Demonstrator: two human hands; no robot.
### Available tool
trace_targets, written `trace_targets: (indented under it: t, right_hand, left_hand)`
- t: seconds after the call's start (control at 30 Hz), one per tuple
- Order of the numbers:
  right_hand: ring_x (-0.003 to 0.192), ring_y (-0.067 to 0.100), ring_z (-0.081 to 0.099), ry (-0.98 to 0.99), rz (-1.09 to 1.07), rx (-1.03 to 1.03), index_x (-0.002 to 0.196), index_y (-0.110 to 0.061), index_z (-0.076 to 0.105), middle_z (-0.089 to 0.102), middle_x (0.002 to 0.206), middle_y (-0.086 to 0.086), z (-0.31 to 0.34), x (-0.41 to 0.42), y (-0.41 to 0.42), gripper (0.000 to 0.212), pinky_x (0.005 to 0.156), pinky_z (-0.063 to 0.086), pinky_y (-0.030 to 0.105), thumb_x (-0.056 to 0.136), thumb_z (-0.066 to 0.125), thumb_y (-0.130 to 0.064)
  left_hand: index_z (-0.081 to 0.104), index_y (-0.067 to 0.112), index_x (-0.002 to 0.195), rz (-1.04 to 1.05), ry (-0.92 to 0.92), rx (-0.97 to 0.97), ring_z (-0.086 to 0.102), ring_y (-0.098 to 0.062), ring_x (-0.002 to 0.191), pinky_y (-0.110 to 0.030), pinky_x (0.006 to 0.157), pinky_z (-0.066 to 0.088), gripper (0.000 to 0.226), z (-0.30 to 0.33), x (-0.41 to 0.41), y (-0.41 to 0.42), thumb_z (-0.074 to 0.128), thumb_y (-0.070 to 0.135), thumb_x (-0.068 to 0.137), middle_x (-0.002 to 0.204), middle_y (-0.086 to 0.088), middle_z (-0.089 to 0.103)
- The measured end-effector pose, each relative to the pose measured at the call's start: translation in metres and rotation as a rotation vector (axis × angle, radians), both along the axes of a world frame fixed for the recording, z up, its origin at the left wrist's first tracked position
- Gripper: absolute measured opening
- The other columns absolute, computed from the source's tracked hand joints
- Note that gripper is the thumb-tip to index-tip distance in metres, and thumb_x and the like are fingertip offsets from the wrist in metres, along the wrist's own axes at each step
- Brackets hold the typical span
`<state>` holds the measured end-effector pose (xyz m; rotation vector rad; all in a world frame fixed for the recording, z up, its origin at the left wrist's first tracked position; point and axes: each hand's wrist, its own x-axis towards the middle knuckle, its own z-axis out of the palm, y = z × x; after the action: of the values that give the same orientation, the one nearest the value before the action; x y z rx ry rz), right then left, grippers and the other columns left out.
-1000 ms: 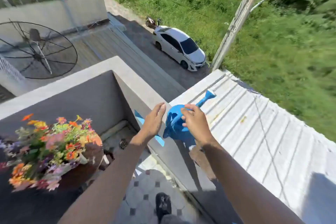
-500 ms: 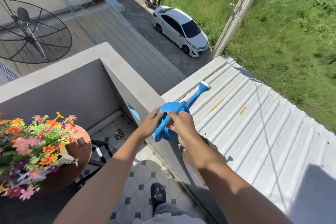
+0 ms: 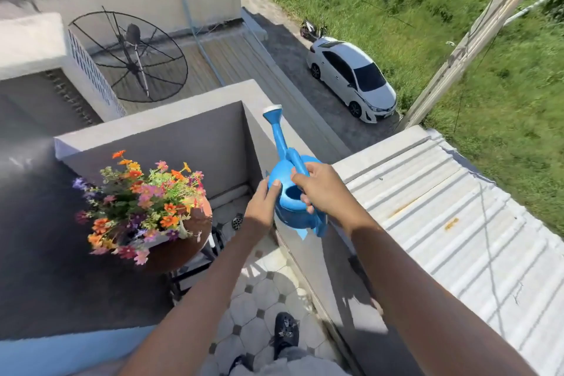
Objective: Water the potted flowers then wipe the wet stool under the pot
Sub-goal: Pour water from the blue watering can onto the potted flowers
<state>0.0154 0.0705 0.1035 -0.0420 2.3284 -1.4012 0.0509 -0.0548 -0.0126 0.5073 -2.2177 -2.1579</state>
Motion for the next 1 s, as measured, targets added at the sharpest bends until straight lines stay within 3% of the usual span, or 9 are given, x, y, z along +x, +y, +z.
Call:
trace_targets:
  t: [0.13,0.2,0.33,0.47,0.6,0.73,0.83,0.93,1.0]
  right_hand:
    - [0.047,0.015,0.049,0.135,0.176,0.150,0.082,-0.002,0.058,0.049,0.059,0.000,0.022,0.026,-0.039,0.020,0.050,0.037,0.027,0.092,0.054,-0.019]
    - [0.045,0.006,0.055,0.147,0.270,0.195,0.080,-0.005,0.056,0.051,0.063,-0.001,0.034,0.039,-0.060,0.018,0.048,0.035,0.024,0.093,0.051,-0.016]
    - [0.071,0.021,0.053,0.299,0.445,0.396,0.097,-0.007,0.063,0.057,0.085,0.007,0.049,0.061,-0.103,0.023,0.050,0.037,0.026,0.098,0.050,-0.027]
    - [0.068,0.024,0.051,0.364,0.559,0.510,0.087,-0.003,0.060,0.053,0.075,0.006,0.056,0.076,-0.142,0.029,0.050,0.033,0.029,0.098,0.052,-0.030]
    - [0.058,0.020,0.045,0.404,0.623,0.595,0.074,-0.009,0.048,0.045,0.065,0.002,0.065,0.084,-0.175,0.032,0.048,0.027,0.029,0.099,0.052,-0.030]
    - [0.050,0.019,0.039,0.429,0.678,0.640,0.066,-0.011,0.040,0.040,0.061,0.003,0.082,0.090,-0.204,0.040,0.045,0.027,0.028,0.100,0.052,-0.029]
    - [0.049,0.017,0.044,0.439,0.721,0.678,0.073,-0.010,0.044,0.043,0.063,0.004,0.096,0.093,-0.221,0.035,0.044,0.029,0.028,0.101,0.051,-0.030]
    - [0.048,0.023,0.055,0.422,0.721,0.682,0.091,-0.005,0.054,0.050,0.069,0.006,0.106,0.092,-0.233,0.028,0.041,0.037,0.025,0.100,0.053,-0.032]
    - [0.048,0.024,0.061,0.439,0.734,0.704,0.097,-0.006,0.057,0.053,0.072,0.005,0.110,0.091,-0.241,0.030,0.041,0.042,0.025,0.099,0.055,-0.036]
  left_hand:
    - [0.057,0.030,0.114,0.068,0.014,-0.008,0.061,-0.009,0.096,-0.016,0.080,0.046,0.028,0.024,0.048,-0.038,0.041,0.046,0.098,0.100,0.011,0.066]
    - [0.055,0.029,0.123,0.086,0.029,-0.009,0.061,-0.011,0.104,-0.024,0.086,0.048,0.044,0.026,0.070,-0.057,0.037,0.059,0.096,0.108,0.007,0.065]
    - [0.045,0.032,0.139,0.149,-0.008,0.108,0.061,-0.018,0.115,-0.040,0.095,0.051,0.064,0.030,0.106,-0.085,0.037,0.072,0.088,0.125,0.001,0.062]
    - [0.051,0.048,0.124,0.200,-0.035,0.206,0.062,-0.021,0.117,-0.054,0.100,0.049,0.047,0.038,0.137,-0.104,0.040,0.073,0.086,0.127,0.002,0.063]
    - [0.051,0.041,0.125,0.225,-0.032,0.214,0.064,-0.022,0.113,-0.056,0.099,0.049,0.047,0.053,0.155,-0.121,0.037,0.069,0.088,0.123,0.000,0.064]
    - [0.049,0.021,0.135,0.239,0.024,0.248,0.067,-0.011,0.101,-0.030,0.077,0.058,0.043,0.063,0.159,-0.135,0.029,0.045,0.105,0.120,-0.003,0.066]
    - [0.046,0.021,0.136,0.255,-0.004,0.276,0.066,-0.016,0.105,-0.029,0.073,0.053,0.045,0.072,0.160,-0.144,0.029,0.047,0.104,0.124,-0.006,0.065]
    - [0.056,0.028,0.114,0.257,-0.006,0.292,0.067,0.005,0.075,-0.018,0.060,0.054,0.034,0.082,0.161,-0.150,0.026,0.042,0.106,0.099,0.006,0.068]
    - [0.056,0.027,0.114,0.247,-0.019,0.290,0.065,0.010,0.065,-0.016,0.056,0.053,0.036,0.085,0.161,-0.153,0.025,0.042,0.106,0.093,0.010,0.066]
